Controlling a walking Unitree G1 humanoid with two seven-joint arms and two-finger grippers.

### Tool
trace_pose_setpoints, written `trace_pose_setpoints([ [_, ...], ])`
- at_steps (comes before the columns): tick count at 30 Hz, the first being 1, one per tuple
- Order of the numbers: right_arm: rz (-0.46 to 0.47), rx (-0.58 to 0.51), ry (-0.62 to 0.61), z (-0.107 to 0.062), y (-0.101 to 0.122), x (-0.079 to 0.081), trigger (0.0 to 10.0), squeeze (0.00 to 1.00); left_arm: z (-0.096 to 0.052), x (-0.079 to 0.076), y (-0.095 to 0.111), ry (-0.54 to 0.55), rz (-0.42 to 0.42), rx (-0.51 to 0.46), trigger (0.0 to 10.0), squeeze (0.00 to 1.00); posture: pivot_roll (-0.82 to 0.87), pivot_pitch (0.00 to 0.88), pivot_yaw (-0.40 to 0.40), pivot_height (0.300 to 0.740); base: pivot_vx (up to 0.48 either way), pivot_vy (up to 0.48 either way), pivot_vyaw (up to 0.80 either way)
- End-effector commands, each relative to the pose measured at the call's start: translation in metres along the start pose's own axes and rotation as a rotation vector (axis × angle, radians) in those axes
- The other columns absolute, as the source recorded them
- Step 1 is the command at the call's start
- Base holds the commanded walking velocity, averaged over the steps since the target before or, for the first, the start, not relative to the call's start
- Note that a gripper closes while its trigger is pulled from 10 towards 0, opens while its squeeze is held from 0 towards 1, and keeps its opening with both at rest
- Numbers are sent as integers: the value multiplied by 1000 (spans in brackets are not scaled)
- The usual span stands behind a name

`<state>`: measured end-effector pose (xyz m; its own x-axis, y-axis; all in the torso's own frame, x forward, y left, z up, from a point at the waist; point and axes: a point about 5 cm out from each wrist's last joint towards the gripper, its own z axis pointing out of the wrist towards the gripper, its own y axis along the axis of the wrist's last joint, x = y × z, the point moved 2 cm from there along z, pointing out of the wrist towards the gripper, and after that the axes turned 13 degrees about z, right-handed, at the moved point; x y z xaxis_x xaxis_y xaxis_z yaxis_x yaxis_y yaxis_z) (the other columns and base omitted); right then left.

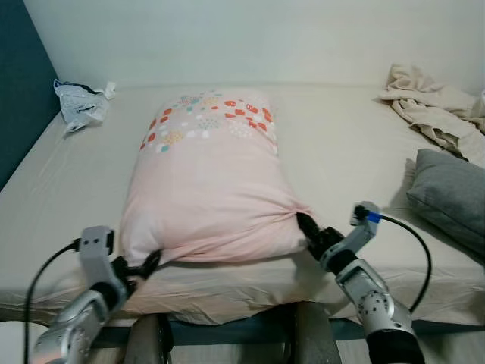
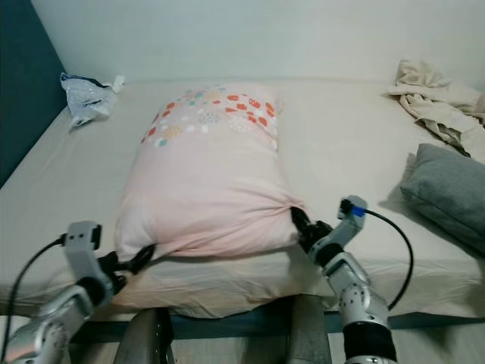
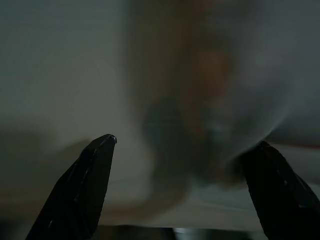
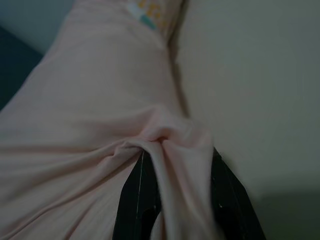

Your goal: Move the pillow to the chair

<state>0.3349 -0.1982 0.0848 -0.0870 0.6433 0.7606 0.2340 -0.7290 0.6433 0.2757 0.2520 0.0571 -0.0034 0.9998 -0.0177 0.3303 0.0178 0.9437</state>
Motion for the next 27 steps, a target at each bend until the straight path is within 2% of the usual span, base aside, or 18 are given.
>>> trace_pose_setpoints([
  [1,-24,-103,-103,-8,23,-20,0,0,-6,24,-5,111,31,32,10000,0,48,120,-43,513,0,0,0],
  [7,-46,-136,-153,-12,35,-30,0,0,-10,33,-2,142,66,33,10000,0,43,115,-39,513,0,0,0],
  [8,-79,-100,-177,-14,37,-37,0,0,-10,44,-1,220,64,31,10000,0,39,113,-36,513,0,0,0],
  [9,-79,-100,-177,-14,37,-37,0,0,-10,44,-1,220,64,31,10000,0,39,113,-36,513,0,0,0],
  [10,-113,-62,-184,-16,37,-41,0,0,-10,47,0,249,59,30,10000,0,39,113,-36,513,0,0,0],
  [11,-206,24,-202,-21,39,-50,0,0,-8,49,3,275,51,22,10000,0,39,113,-36,513,0,0,0],
  [12,-206,24,-202,-21,39,-50,0,0,-8,49,3,275,51,22,10000,0,39,113,-36,513,0,0,0],
  [14,-290,54,-255,-29,50,-62,0,0,-5,46,4,267,56,18,10000,0,35,112,-35,513,0,0,0],
  [15,-358,37,-320,-35,68,-72,0,0,-4,44,5,257,58,16,10000,0,34,111,-33,513,0,0,0],
  [16,-358,37,-320,-35,68,-72,0,0,-4,44,5,257,58,16,10000,0,34,111,-33,513,0,0,0],
  [17,-419,0,-397,-43,91,-80,0,0,-2,41,6,249,60,14,10000,0,26,111,-30,513,0,0,0],
  [18,-494,-127,-528,-58,140,-86,0,0,2,36,7,237,58,8,10000,0,23,110,-28,513,0,0,0],
  [20,-525,-241,-596,-69,176,-83,0,0,4,32,8,230,55,3,10000,0,18,108,-27,513,0,0,0],
  [22,-532,-271,-610,-72,185,-81,0,0,5,31,8,228,55,2,10000,0,18,108,-27,513,0,0,0],
  [23,-542,-307,-628,-76,197,-79,0,0,6,29,8,224,57,1,10000,0,14,106,-27,513,0,0,0],
  [24,-567,-376,-668,-85,219,-74,0,0,7,26,8,215,61,-1,10000,0,13,105,-28,513,0,0,0],
  [25,-567,-376,-668,-85,219,-74,0,0,7,26,8,215,61,-1,10000,0,13,105,-28,513,0,0,0],
  [27,-631,-475,-734,-100,251,-64,0,0,10,21,9,202,65,-4,10000,0,14,106,-28,513,0,0,0],
])
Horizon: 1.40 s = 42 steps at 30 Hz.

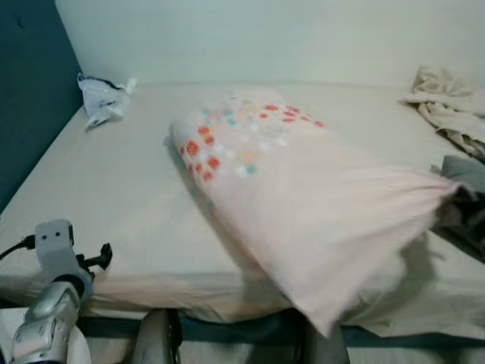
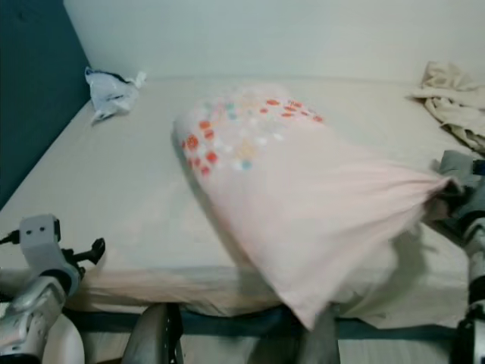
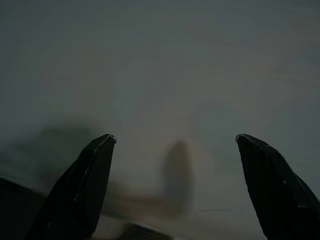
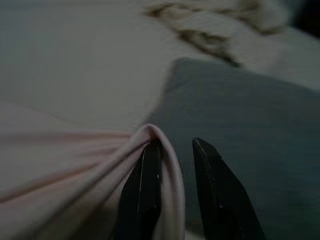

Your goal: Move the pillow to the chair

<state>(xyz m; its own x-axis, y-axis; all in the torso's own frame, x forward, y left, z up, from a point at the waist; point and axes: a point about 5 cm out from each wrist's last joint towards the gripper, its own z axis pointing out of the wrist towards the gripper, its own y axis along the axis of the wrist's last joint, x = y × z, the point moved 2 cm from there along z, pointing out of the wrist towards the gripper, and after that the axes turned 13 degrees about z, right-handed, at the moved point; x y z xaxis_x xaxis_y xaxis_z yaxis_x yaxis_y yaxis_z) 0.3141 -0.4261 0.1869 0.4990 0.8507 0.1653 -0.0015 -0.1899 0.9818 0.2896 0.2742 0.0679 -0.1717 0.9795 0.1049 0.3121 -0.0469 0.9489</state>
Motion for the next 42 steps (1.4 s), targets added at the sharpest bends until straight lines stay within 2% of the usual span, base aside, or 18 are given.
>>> trace_pose_setpoints([
  [1,-17,-84,-94,-3,23,-20,0,0,0,-1,-7,1,5,20,10000,0,14,106,-28,513,0,0,0],
  [4,-84,-151,-200,-5,48,-34,0,0,1,-4,-6,-4,6,16,10000,0,13,111,-30,513,0,0,0],
  [5,-151,-152,-268,-6,55,-41,10000,0,1,-6,-6,-4,6,14,10000,0,15,117,-35,513,0,0,0],
  [10,-192,-25,-161,1,23,-21,10000,0,0,-11,-8,-15,15,15,10000,0,22,123,-38,513,0,0,0],
  [11,-200,7,-119,2,13,-13,10000,286,-1,-13,-8,-19,17,15,10000,0,26,127,-38,513,0,0,0],
  [12,-192,32,-78,3,0,-4,10000,1000,-1,-15,-8,-23,20,15,10000,0,26,127,-38,513,0,0,0],
  [17,-183,65,-44,4,-22,12,10000,1000,-2,-17,-9,-29,23,13,10000,0,40,132,-36,513,0,0,0],
  [25,-172,-45,-203,3,3,-8,10000,1000,-1,-15,-8,-28,-13,14,10000,0,36,134,-34,513,0,0,0],
  [26,-135,-122,-257,2,18,-15,10000,922,2,-21,-5,-61,-74,7,10000,0,33,137,-34,513,0,0,0],
  [27,-135,-122,-257,2,18,-15,10000,922,2,-21,-5,-61,-74,7,10000,0,33,137,-34,513,0,0,0],
  [28,-110,-165,-279,1,26,-18,10000,0,4,-26,-2,-85,-111,1,10000,0,33,137,-34,513,0,0,0],
  [30,-39,-211,-233,2,33,-11,10000,0,8,-36,4,-124,-169,-6,10000,0,31,139,-36,513,0,0,0],
  [31,19,-236,-186,3,35,-4,10000,0,13,-47,8,-164,-227,-7,10000,0,30,143,-38,513,0,0,0],
  [34,120,-189,-12,6,8,30,10000,0,28,-89,28,-312,-343,-12,10000,0,23,149,-32,513,0,0,0],
  [36,127,-172,37,6,-1,39,10000,0,30,-97,32,-342,-360,-11,10000,0,23,149,-32,513,0,0,0],
  [39,110,-62,266,-11,-65,89,10000,0,37,-144,56,-520,-490,3,10000,0,4,178,17,513,0,0,0],
  [40,110,-62,266,-11,-65,89,10000,0,37,-144,56,-520,-490,3,10000,0,4,178,17,513,0,0,0],
  [42,111,-27,337,-24,-90,109,10000,0,37,-163,65,-590,-525,13,10000,0,0,187,30,513,0,0,0],
])
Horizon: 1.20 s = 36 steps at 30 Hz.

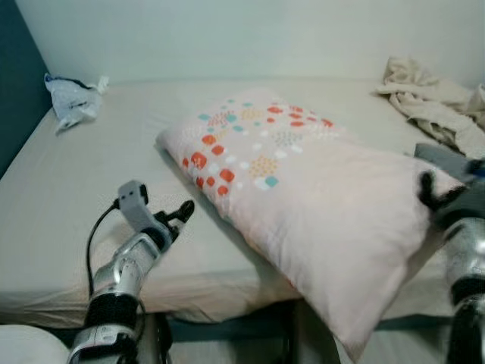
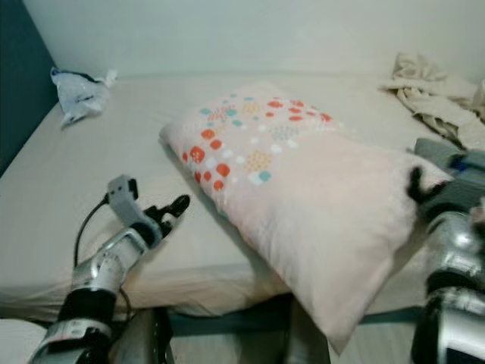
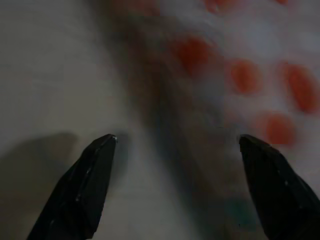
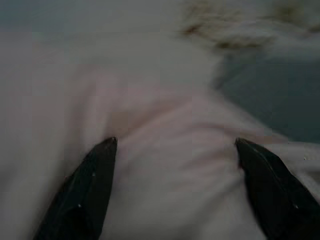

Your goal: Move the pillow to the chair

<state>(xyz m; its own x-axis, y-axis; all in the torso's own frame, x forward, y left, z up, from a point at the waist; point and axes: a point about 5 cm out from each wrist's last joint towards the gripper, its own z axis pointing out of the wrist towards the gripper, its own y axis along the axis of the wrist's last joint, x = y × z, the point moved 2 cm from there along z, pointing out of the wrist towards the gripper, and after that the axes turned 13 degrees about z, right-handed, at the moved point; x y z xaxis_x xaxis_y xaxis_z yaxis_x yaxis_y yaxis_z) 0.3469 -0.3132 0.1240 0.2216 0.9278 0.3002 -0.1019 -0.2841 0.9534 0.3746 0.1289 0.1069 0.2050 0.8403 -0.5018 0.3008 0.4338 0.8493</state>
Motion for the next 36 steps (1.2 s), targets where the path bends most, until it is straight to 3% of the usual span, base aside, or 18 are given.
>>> trace_pose_setpoints([
  [1,4,56,72,-7,-21,16,10000,0,8,-15,-10,-54,-51,40,10000,0,-6,194,41,513,0,0,0],
  [4,34,88,120,-18,-42,31,10000,0,16,-26,-9,-75,-119,40,10000,0,-13,206,56,513,0,0,0],
  [5,65,108,176,-29,-54,44,10000,0,22,-34,-4,-94,-215,22,10000,0,-16,214,65,513,0,0,0],
  [6,76,112,192,-33,-57,49,10000,0,24,-37,-1,-103,-244,13,10000,0,-17,215,66,513,0,0,0],
  [14,95,128,227,-43,-64,56,10000,0,29,-52,6,-169,-294,-17,10000,0,-16,215,64,513,0,0,0],
  [15,92,130,222,-44,-62,56,10000,0,31,-57,10,-199,-322,-43,0,0,-15,211,57,513,0,0,0],
  [19,87,126,212,-43,-59,55,10000,0,33,-58,12,-204,-307,-53,0,0,-14,209,54,513,0,0,0],
  [23,73,117,207,-42,-52,54,10000,0,35,-51,10,-141,-214,-36,0,0,-10,205,48,513,0,0,0],
  [25,62,110,202,-41,-49,53,10000,0,35,-41,10,-69,-164,-40,0,0,-12,202,46,513,0,0,0],
  [31,33,98,166,-40,-45,45,10000,0,33,-20,20,74,-124,-92,0,0,-13,198,42,513,0,0,0],
  [36,14,58,106,-38,-34,33,10000,0,19,19,45,281,-84,-205,0,0,-22,183,44,513,0,0,0],
])
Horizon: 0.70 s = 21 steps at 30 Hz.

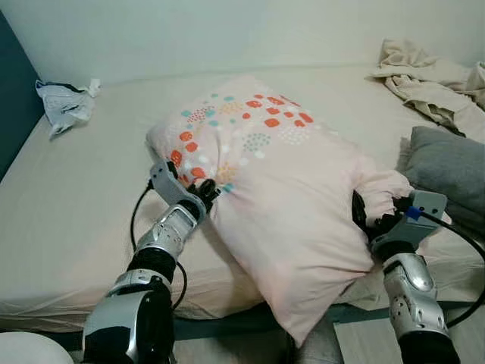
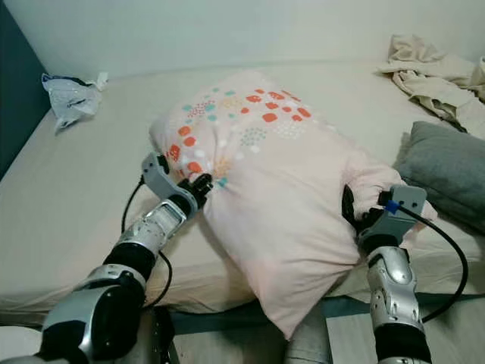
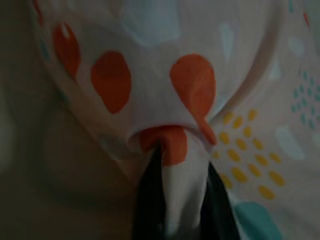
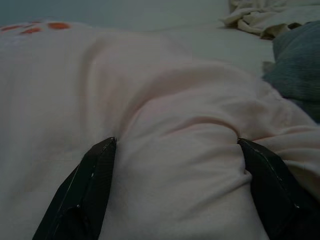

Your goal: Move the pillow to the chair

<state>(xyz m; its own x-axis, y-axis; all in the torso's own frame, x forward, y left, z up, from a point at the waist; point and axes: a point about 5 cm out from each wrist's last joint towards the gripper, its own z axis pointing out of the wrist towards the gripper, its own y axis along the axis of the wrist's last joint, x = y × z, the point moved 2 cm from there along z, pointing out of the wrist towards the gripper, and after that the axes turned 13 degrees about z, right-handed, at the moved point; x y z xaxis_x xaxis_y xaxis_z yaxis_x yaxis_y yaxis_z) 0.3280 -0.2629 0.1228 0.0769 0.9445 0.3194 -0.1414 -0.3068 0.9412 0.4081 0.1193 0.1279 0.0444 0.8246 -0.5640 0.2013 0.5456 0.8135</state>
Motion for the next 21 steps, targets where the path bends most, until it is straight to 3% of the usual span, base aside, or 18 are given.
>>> trace_pose_setpoints([
  [1,-14,85,-46,-9,-17,-11,10000,0,-7,38,32,171,23,-123,0,0,-22,183,44,513,0,0,0],
  [4,-18,72,-57,-8,-13,-14,10000,0,-11,51,41,227,20,-164,0,0,-22,182,44,513,0,0,0],
  [9,-41,9,-100,-1,11,-33,10000,0,-59,126,84,489,70,-360,0,0,-12,170,39,513,0,0,0],
  [10,-41,9,-100,-1,11,-33,10000,0,-59,126,84,489,70,-360,0,0,-12,170,39,513,0,0,0],
  [11,-50,-5,-108,1,17,-36,10000,0,-74,142,90,549,89,-403,0,0,-10,168,38,513,0,0,0],
  [13,-53,-10,-111,2,19,-37,10000,0,-80,147,91,566,96,-417,0,0,-10,168,38,513,0,0,0],
  [17,-62,-53,-158,6,33,-49,10000,0,-139,186,97,784,155,-507,0,0,2,161,24,513,0,0,0],
  [18,-62,-53,-158,6,33,-49,10000,0,-139,186,97,784,155,-507,0,0,2,161,24,513,0,0,0],
  [20,-63,-53,-161,8,34,-50,10000,0,-160,198,94,900,187,-509,0,0,9,161,15,513,0,0,0],
  [21,-63,-53,-161,8,34,-50,10000,0,-160,198,94,900,187,-509,0,0,9,161,15,513,0,0,0],
])
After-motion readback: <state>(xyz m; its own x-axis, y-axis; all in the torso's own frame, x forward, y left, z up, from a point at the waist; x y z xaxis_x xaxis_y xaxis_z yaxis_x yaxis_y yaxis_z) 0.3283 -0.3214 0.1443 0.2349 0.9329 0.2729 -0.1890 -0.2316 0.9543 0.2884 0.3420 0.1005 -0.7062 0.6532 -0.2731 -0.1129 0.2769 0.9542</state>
